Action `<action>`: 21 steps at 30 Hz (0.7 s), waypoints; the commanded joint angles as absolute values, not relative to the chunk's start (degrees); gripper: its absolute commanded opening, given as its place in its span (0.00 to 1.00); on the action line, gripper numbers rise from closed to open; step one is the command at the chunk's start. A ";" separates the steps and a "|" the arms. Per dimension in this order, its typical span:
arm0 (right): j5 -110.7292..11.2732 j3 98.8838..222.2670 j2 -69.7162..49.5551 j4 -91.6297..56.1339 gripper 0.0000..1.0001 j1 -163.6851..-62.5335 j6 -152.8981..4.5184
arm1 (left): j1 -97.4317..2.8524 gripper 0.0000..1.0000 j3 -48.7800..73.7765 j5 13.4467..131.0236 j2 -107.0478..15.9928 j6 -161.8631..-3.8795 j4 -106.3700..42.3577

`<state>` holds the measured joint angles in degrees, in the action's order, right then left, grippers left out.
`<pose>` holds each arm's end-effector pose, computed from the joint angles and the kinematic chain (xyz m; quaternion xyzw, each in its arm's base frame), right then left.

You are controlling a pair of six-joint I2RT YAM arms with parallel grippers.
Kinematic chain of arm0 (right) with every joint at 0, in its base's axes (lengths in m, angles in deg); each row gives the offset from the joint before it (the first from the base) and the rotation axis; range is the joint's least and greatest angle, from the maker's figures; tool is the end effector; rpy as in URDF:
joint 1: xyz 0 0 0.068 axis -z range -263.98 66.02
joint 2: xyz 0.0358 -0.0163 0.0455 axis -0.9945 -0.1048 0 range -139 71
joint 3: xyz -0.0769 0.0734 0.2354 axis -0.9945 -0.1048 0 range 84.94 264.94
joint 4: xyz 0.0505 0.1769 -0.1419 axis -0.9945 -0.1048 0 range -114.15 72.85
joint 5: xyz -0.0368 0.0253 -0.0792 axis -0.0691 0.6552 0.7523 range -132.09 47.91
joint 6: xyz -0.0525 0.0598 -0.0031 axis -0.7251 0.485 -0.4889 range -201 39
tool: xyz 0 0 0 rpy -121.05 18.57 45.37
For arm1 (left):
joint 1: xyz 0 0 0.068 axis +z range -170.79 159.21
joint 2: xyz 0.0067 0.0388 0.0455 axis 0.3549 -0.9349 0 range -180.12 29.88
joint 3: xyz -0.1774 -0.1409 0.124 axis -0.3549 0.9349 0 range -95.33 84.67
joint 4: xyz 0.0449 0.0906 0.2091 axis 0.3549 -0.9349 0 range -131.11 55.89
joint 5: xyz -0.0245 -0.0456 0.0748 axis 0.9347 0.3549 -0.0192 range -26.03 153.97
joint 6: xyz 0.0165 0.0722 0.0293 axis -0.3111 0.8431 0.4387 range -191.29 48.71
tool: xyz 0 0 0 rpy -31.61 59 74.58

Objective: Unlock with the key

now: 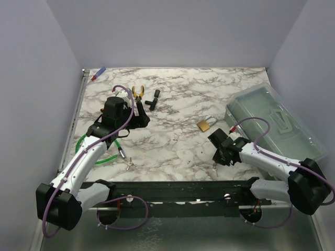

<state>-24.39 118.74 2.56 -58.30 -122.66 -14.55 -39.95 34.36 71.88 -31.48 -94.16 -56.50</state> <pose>0.1478 0.0915 0.1379 0.2538 0.9473 0.0042 0.1955 0.2239 -0.0878 0.2717 0.0043 0.8792 -0.2261 0.4194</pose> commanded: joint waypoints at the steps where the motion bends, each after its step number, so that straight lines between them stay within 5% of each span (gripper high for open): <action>1: -22.15 118.01 4.59 -55.53 0.00 -122.91 -16.06 | -40.13 0.86 33.73 70.96 -31.82 -93.63 -55.64; 17: -24.21 119.38 14.95 -48.32 0.01 -122.88 -26.99 | -41.80 0.86 35.69 81.35 -30.62 -96.66 -51.26; 18: -23.75 120.08 14.22 -50.95 0.06 -122.91 -26.43 | -41.80 0.86 35.71 80.99 -30.45 -96.42 -51.29; 21: -23.77 122.55 10.64 -58.25 0.59 -122.92 -23.71 | -41.76 0.86 35.69 80.21 -29.92 -95.96 -51.25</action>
<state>-25.44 119.31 14.10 -49.16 -122.66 -24.76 -41.65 34.80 79.15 -31.51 -95.98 -52.92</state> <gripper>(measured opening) 0.336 0.860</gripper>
